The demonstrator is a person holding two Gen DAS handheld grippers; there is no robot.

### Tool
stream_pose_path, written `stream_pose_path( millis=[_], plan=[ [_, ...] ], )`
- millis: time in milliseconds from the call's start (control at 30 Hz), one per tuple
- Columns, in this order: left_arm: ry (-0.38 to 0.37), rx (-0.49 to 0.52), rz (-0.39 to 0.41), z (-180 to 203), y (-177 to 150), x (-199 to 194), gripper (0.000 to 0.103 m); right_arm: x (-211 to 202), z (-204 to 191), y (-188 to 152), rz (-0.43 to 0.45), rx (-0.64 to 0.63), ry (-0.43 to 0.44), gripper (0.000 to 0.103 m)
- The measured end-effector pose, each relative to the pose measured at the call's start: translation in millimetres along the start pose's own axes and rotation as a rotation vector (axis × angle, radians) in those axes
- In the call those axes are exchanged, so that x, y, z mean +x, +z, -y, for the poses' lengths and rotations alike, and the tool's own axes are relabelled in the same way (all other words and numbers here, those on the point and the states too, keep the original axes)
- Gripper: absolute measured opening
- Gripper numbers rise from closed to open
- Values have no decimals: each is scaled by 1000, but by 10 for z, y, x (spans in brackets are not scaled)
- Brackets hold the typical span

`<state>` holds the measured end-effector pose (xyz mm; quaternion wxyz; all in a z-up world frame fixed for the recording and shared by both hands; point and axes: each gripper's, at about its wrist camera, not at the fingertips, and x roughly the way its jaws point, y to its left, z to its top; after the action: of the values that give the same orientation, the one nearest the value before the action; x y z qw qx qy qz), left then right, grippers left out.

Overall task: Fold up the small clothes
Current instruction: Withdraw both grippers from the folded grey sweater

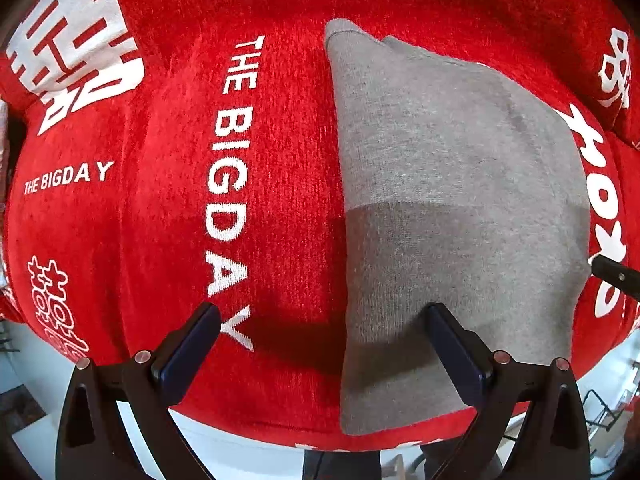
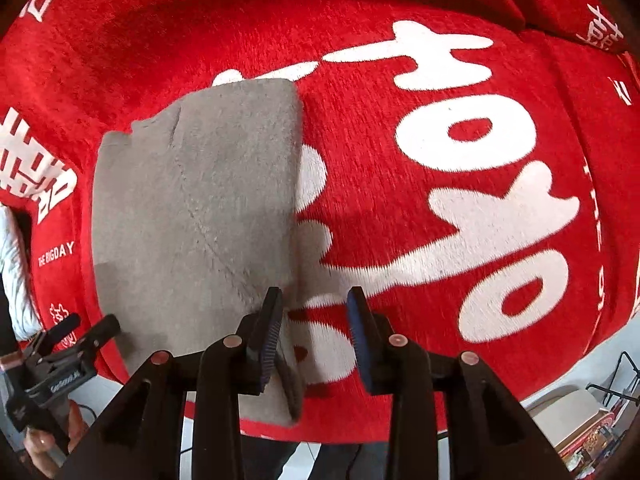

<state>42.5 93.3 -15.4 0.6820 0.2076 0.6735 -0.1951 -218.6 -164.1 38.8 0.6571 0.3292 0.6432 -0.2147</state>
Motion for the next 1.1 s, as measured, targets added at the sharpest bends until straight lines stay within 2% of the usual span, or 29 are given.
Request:
stream_pose_path(
  millis=[67, 167, 233, 300, 400, 833, 1100],
  plan=[
    [10, 9, 2, 15, 2, -12, 102, -26, -22, -51, -6, -1, 3, 52],
    [16, 13, 1, 25, 0, -34, 102, -33, -87, -105, -16, -10, 7, 53],
    [18, 14, -3, 28, -4, -47, 102, -8, -192, -88, -29, -18, 4, 57],
    [20, 17, -10, 32, -7, -58, 102, -7, -276, -112, -31, -34, -6, 71],
    [29, 21, -17, 34, -13, -87, 102, -94, -368, -132, -13, -65, -29, 79],
    [33, 17, 62, 55, -8, -418, 102, -378, -525, -151, 88, -128, -124, 86],
    [30, 20, 79, 84, 3, -464, 102, -369, -502, -176, 103, -97, -101, 86]
  ],
)
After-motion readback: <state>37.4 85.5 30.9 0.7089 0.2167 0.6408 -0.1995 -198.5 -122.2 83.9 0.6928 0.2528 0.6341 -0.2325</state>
